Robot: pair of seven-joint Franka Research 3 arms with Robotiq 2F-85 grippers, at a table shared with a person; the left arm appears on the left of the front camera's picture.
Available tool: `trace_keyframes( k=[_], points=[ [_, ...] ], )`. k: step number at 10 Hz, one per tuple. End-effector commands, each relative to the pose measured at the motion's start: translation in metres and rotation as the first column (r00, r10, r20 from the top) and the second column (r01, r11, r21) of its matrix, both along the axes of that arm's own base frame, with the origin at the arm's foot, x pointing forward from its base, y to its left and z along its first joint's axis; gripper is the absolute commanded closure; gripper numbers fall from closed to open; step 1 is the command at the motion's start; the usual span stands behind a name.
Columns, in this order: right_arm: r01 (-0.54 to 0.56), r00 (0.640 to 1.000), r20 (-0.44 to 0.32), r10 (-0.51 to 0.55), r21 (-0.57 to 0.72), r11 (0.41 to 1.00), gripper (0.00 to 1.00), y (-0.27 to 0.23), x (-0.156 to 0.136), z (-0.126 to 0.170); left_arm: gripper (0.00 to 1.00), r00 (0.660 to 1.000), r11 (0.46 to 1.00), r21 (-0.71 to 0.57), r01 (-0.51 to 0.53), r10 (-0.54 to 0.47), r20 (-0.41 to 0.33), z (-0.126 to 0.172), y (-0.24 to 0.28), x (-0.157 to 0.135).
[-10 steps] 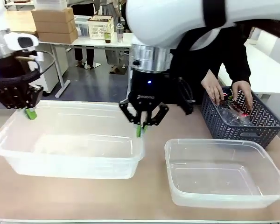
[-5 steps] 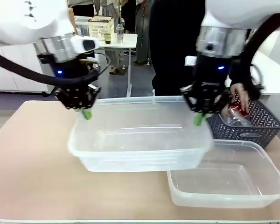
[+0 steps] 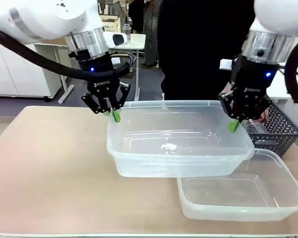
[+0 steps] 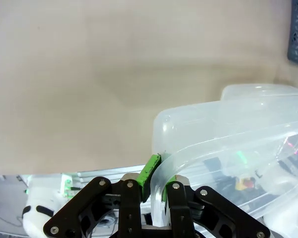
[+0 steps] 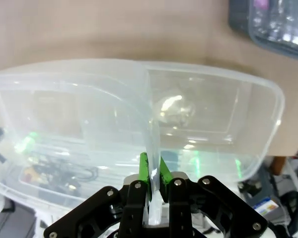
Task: Sort the waste into each basket.
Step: Pick up the Organizing box on the left side of the table and lift it, then offer the picked Organizing box to the human.
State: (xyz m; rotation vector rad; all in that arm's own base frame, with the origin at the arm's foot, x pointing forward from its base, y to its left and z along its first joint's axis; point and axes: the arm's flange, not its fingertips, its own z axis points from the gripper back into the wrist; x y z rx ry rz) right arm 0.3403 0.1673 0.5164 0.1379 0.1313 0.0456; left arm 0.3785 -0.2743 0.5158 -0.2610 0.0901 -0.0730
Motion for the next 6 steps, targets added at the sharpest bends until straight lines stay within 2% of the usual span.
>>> trace_keyframes(
  k=[1,6],
  points=[
    [-0.026,1.000,-0.001,0.026,-0.043,0.999,0.94,0.0024,-0.0049,0.0094,0.93,0.999,0.999,-0.005,0.035,-0.034,0.012,0.0060,0.0023,-0.0081],
    [-0.026,1.000,-0.001,0.026,-0.043,0.999,0.94,0.0024,-0.0049,0.0094,0.93,0.999,0.999,-0.005,0.035,-0.034,0.012,0.0060,0.0023,-0.0081]
  ],
)
